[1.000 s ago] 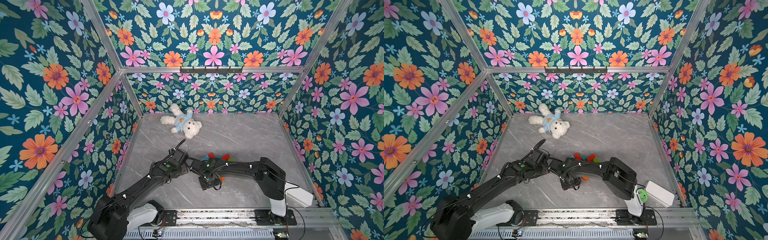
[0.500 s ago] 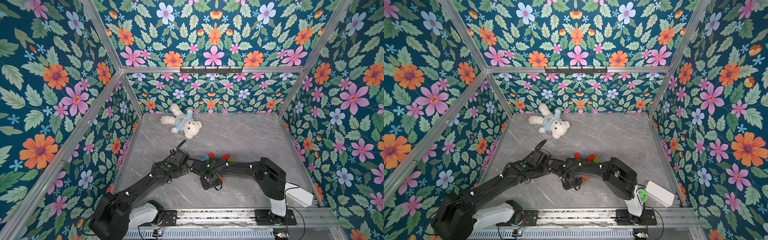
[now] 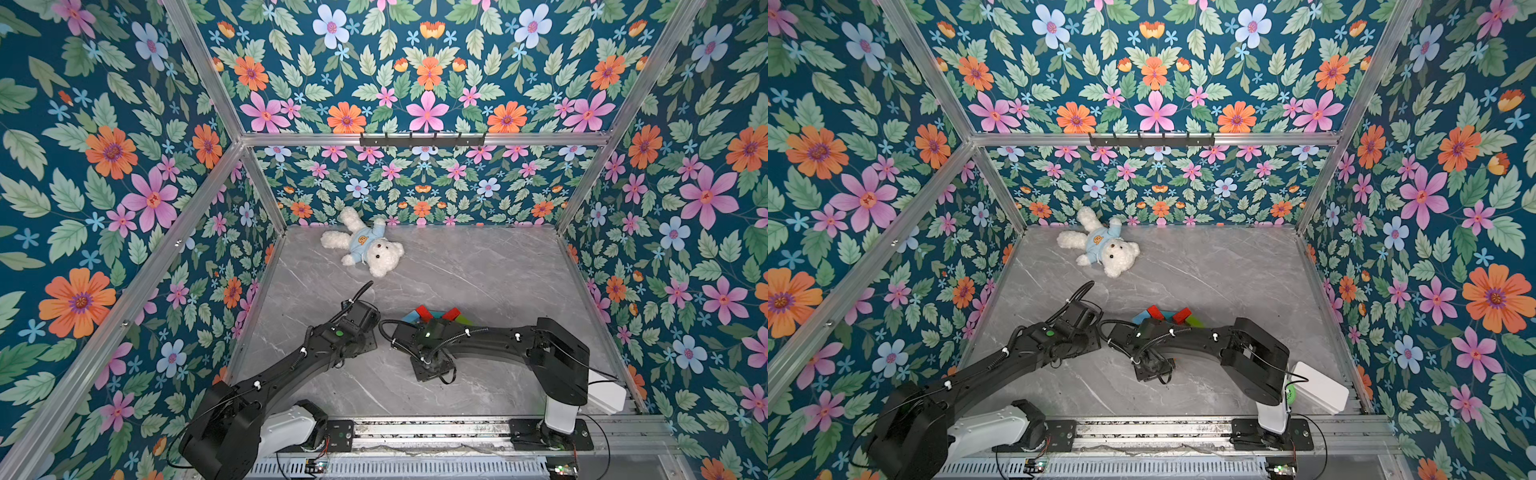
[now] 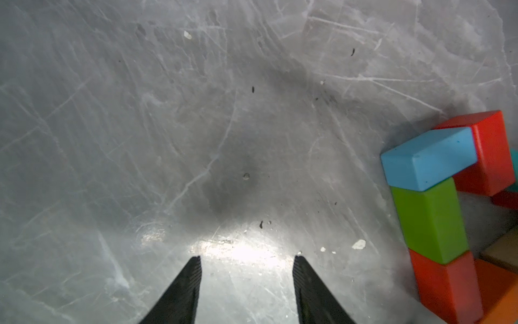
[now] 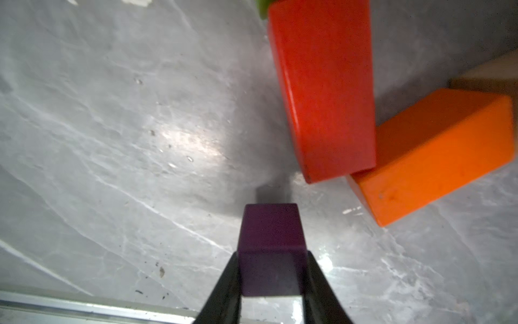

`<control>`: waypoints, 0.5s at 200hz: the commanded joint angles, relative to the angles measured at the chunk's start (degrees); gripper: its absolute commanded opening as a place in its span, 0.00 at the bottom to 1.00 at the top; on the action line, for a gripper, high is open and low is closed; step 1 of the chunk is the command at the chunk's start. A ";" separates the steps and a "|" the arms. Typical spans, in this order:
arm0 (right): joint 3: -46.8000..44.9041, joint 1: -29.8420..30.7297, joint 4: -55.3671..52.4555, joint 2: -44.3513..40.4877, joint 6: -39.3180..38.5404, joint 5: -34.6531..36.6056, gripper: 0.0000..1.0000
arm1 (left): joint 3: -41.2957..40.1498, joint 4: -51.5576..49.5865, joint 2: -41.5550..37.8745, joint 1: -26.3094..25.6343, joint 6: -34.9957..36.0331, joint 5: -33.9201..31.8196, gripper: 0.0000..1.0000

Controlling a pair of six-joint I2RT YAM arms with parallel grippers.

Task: Assemble a heart with building blocks
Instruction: Assemble the building block at the center of the board.

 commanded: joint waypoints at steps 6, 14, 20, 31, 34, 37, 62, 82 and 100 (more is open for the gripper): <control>-0.32 -0.01 -1.05 0.01 1.51 1.38 0.32 | -0.05 1.16 0.18 0.03 0.09 0.21 0.56; 0.06 -0.05 -1.70 0.42 1.68 2.01 0.34 | -0.02 1.35 0.21 0.05 -0.04 0.31 0.56; 0.18 0.01 -2.43 0.63 2.05 2.47 0.37 | -0.02 1.46 0.29 0.06 -0.09 0.38 0.56; -0.03 -0.04 -2.97 0.47 2.83 3.22 0.46 | 0.05 1.72 0.38 0.04 -0.16 0.59 0.56; -0.18 -0.01 -3.02 0.31 3.08 3.25 0.50 | 0.05 1.74 0.43 0.05 -0.14 0.57 0.56; -0.24 0.01 -3.05 0.16 3.35 3.21 0.53 | 0.05 1.88 0.46 0.04 -0.14 0.65 0.56; -0.96 0.47 -4.12 -1.61 5.69 3.31 0.62 | 0.17 2.53 0.78 0.05 0.00 0.92 0.56; -2.21 0.57 -2.98 -3.03 8.33 2.01 0.59 | 0.64 2.47 0.72 0.12 0.18 0.79 0.56; -2.20 0.61 -1.00 -2.64 9.62 -0.49 0.54 | 1.03 2.53 0.75 0.17 0.51 0.67 0.56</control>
